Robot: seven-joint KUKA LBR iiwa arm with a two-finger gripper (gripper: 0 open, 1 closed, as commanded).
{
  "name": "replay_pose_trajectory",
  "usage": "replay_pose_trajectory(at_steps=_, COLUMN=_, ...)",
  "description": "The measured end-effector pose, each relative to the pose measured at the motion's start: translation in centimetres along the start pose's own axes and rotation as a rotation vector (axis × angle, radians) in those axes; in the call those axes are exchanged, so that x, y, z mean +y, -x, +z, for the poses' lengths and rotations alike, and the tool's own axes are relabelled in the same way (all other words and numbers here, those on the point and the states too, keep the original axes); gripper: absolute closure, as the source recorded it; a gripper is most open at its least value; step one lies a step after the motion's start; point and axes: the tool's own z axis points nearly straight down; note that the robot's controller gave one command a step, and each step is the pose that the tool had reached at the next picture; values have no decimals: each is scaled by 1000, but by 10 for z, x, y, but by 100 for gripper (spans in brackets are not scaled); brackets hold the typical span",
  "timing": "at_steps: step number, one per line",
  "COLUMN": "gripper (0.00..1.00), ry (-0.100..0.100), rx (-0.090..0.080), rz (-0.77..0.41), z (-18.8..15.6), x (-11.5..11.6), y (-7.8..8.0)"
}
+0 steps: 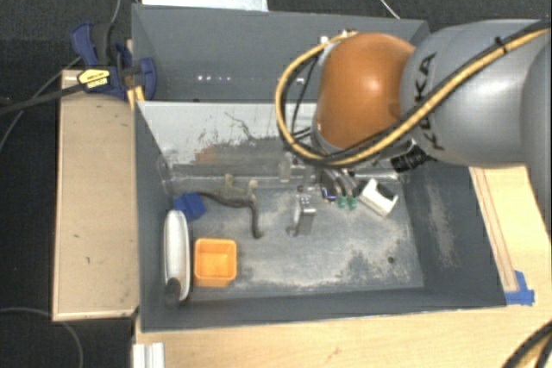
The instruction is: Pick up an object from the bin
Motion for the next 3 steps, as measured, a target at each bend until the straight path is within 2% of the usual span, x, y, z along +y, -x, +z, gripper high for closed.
replay_pose_trajectory(at_steps=1, gripper=0, ry=1, rx=-8, rz=5, z=-5, x=-1, y=2)
replay_pose_trajectory(at_steps=2, gripper=0, ry=1, rx=-4, rz=-169, z=95, x=48, y=22)
replay_pose_trajectory(at_steps=3, gripper=0, ry=5, rx=-18, rz=-51, z=29, x=79, y=30)
